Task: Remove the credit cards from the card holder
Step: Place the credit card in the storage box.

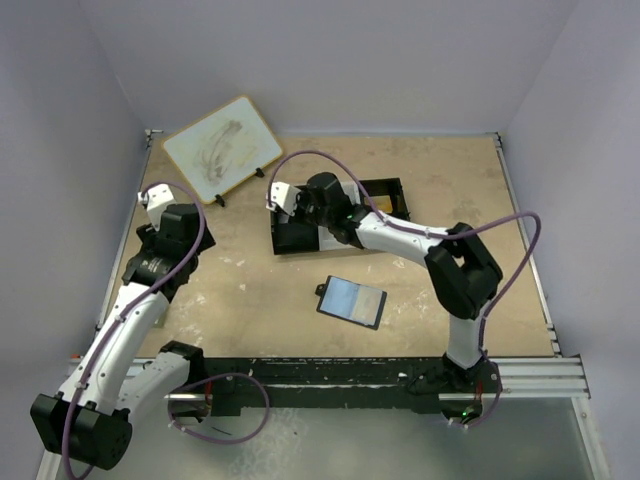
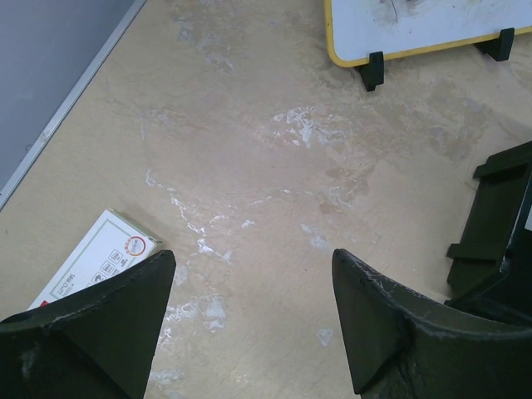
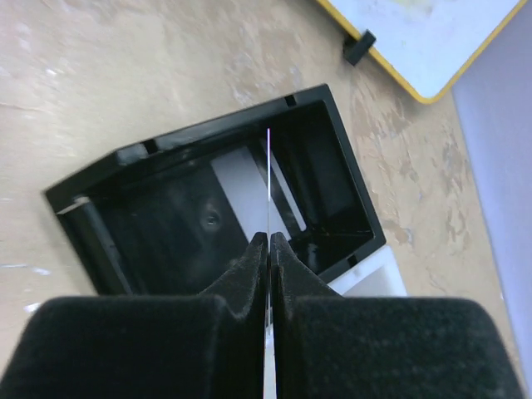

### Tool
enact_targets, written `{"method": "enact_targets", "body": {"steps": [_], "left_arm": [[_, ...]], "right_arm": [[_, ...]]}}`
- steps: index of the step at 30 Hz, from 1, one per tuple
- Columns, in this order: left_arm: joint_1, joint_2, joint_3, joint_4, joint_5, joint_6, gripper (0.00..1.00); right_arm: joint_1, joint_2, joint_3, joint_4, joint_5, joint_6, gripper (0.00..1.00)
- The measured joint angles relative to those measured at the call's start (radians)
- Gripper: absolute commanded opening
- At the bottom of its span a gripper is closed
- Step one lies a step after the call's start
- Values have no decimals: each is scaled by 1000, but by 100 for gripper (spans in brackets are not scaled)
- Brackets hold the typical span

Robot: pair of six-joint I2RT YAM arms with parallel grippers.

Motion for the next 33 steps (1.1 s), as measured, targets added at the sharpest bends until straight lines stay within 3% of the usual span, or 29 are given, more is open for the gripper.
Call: {"method": "enact_targets", "body": {"steps": [5,16,33], "left_arm": [[0,10,0,1,-6,0,74],[0,5,0,1,-14,1,74],[0,-10,-1,0,-16,0,74]], "right_arm": [[6,127,122,-80,89,-80,0],[52,293,224,-131,252,-214,5],[59,338,227,-68,290,-405,10]]}}
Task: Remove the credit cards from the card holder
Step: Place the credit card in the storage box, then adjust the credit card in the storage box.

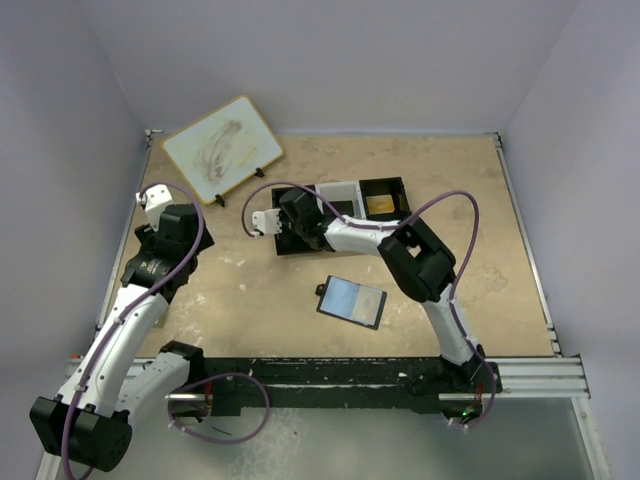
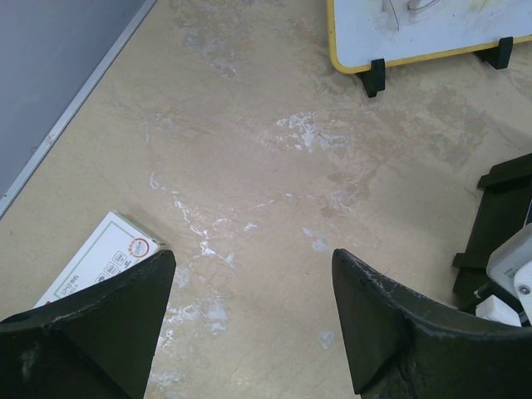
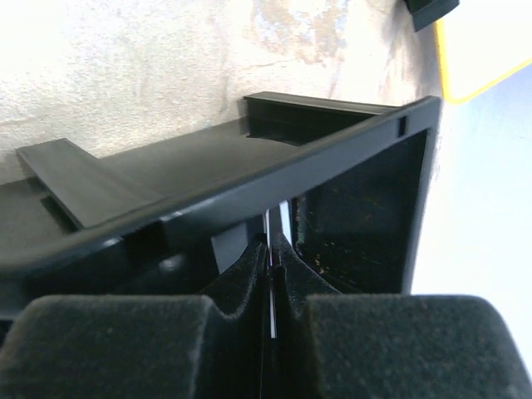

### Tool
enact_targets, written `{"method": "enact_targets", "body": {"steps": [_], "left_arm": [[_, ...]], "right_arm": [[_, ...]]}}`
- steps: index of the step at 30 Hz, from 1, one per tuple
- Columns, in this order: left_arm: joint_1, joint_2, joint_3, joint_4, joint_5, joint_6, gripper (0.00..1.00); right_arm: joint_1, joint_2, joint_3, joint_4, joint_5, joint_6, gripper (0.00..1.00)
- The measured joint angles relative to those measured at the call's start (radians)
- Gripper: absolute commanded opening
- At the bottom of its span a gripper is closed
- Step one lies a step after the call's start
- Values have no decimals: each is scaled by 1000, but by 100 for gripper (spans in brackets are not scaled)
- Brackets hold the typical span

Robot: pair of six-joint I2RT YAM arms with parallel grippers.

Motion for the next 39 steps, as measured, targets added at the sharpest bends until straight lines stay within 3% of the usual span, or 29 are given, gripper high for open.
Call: {"method": "enact_targets", "body": {"steps": [7,11,21,24,30,39], "left_arm": [[0,3,0,0,3,0,74],[0,8,0,0,4,0,74],[0,12,0,0,11,1,74],[0,15,0,0,12,1,73],[0,16,-1,0,12,1,73],[0,16,-1,0,12,1,73]], "right_arm": [[-2,19,0,8,-3,-18,15],[-2,15,-1,5,-11,2,28],[-8,-101,-19,-29,-69,220,36],[-19,-131,-6,-53,-108,338,32],[-64,-124,109,-184,-214,700,11],[-57,-109,105,-235,-206,1077,1]]}}
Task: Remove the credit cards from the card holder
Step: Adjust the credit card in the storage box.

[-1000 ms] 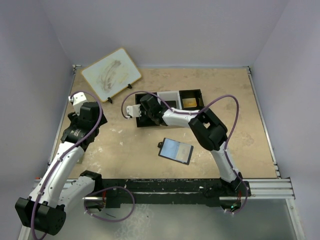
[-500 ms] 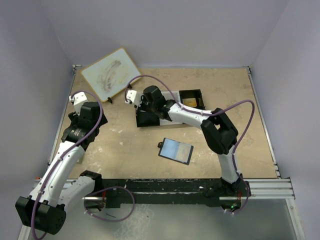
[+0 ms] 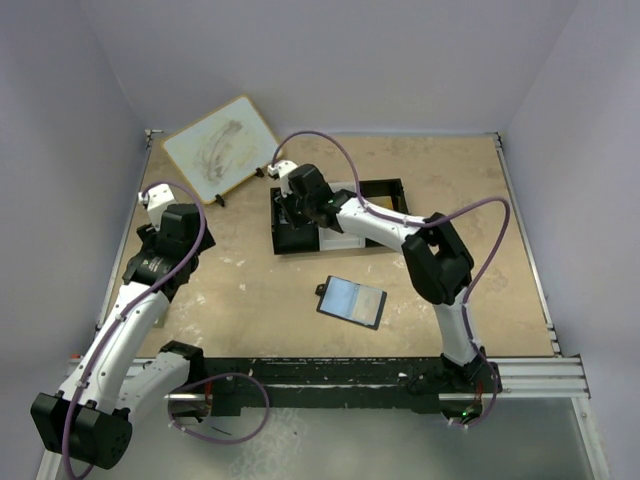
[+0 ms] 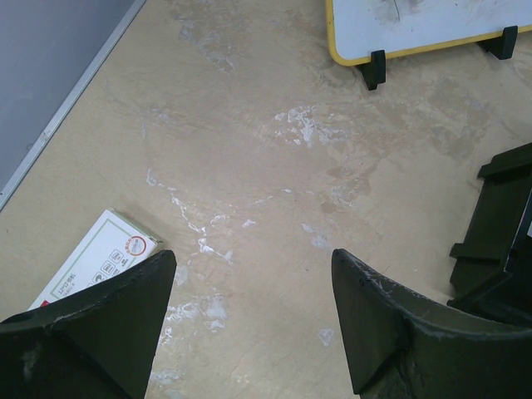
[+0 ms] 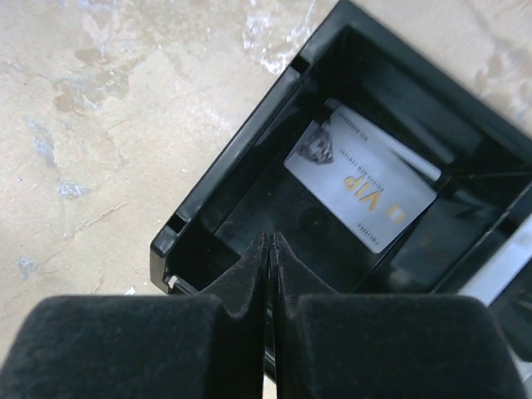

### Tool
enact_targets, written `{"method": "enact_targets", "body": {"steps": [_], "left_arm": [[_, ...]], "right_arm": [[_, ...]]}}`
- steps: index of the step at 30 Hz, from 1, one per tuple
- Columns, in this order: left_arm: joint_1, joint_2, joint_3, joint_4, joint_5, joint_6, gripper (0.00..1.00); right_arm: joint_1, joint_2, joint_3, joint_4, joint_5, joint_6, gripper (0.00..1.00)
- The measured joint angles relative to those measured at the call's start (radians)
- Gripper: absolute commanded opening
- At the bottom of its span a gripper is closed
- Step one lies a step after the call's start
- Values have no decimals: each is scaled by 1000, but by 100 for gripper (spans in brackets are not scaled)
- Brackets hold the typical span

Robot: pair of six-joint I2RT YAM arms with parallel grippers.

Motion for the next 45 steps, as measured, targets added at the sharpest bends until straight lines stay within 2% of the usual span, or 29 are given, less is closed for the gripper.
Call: {"method": "enact_targets", "body": {"steps": [8,24,30,45], "left_arm": [[0,-2,0,0,0,0,73],[0,-3,0,0,-1,0,73],[0,-3,0,-1,-1,0,73],[0,5,0,-1,-1,0,73]], "right_arm": [[26,73,15,-53,111,121,0],[55,185,108,-90,369,198,2],[55,238,179,-70,414,197,4],[57,240,157,7,497,215,8]]}}
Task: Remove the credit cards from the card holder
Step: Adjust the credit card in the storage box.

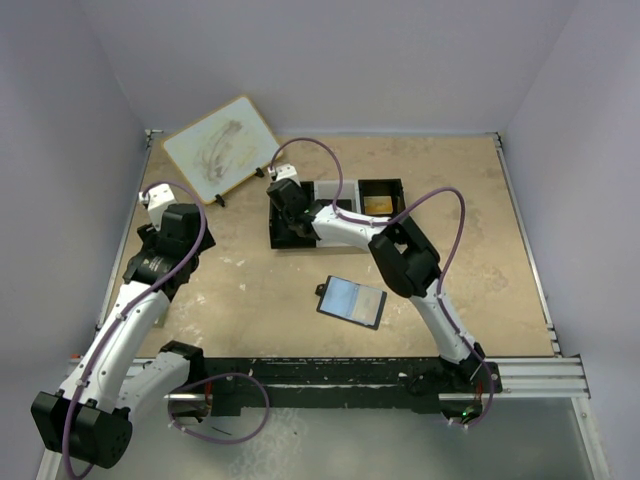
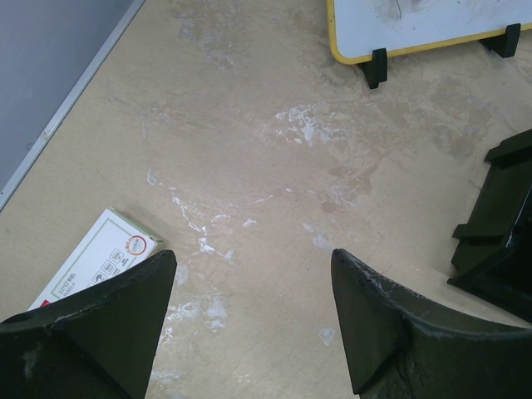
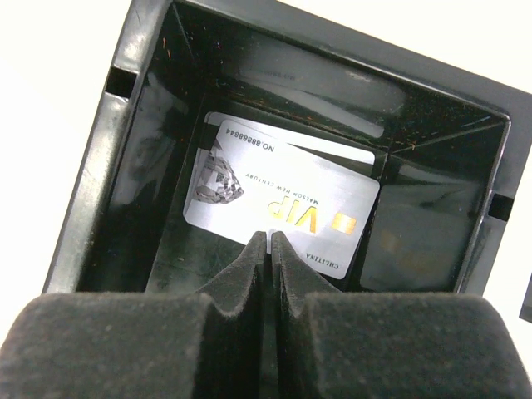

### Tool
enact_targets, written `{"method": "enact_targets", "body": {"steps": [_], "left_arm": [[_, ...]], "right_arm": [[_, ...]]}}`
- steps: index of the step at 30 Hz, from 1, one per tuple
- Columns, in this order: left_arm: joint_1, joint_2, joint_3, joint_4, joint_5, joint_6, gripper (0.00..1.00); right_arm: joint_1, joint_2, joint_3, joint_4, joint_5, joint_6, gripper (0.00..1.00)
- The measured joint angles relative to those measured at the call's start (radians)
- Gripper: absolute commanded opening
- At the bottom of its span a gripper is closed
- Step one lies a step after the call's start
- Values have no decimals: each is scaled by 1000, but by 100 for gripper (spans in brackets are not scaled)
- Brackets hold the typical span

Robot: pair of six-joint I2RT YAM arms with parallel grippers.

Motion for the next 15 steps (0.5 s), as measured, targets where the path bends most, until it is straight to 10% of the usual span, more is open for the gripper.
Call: {"method": "enact_targets", "body": {"steps": [15], "left_arm": [[0,2,0,0,-1,0,72]], "right_arm": [[0,-10,7,-43,-23,58,7]]}}
